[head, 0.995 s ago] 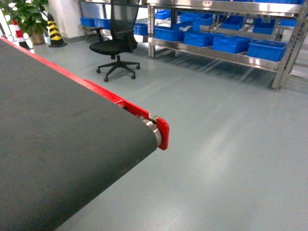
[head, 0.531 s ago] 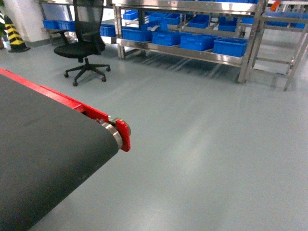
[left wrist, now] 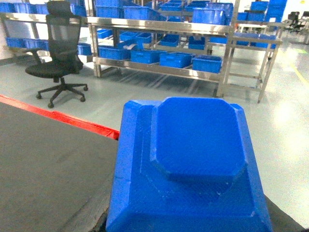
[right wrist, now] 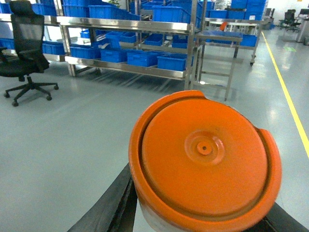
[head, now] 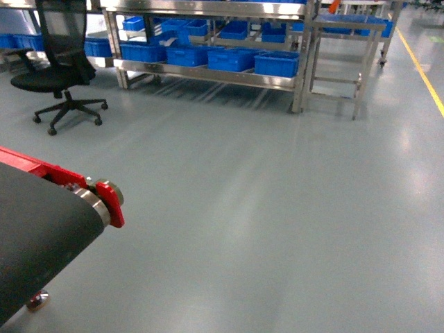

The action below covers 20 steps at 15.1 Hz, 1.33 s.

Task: Sort blue parts and orange caps into right shelf containers

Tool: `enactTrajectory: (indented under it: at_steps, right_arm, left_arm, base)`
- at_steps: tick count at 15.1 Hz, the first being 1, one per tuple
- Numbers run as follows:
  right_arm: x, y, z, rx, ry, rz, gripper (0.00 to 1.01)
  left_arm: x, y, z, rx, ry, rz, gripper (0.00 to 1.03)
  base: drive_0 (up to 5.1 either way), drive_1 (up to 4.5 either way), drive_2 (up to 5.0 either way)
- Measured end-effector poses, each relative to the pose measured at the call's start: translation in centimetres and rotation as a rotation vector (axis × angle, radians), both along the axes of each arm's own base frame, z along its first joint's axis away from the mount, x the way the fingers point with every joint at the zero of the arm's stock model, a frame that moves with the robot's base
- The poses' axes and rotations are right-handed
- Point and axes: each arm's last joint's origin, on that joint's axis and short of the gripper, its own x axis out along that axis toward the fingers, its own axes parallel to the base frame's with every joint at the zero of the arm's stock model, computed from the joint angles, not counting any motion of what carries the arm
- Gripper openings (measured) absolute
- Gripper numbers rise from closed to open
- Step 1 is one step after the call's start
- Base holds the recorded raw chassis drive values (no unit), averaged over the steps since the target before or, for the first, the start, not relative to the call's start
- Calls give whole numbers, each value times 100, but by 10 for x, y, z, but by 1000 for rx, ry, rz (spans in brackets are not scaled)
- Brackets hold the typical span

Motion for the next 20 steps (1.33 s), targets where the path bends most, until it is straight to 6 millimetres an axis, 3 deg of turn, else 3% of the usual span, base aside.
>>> enactTrajectory:
  at_steps: [17,20]
  right_arm:
    - [0,0,0,0,0,0,44]
    - [0,0,0,0,1,0,44]
  left_arm:
    - [0,0,0,0,0,-2,43]
    - [0,0,0,0,0,-4,43]
  base:
    - [-154,-154,-154]
    - [250,183,-529]
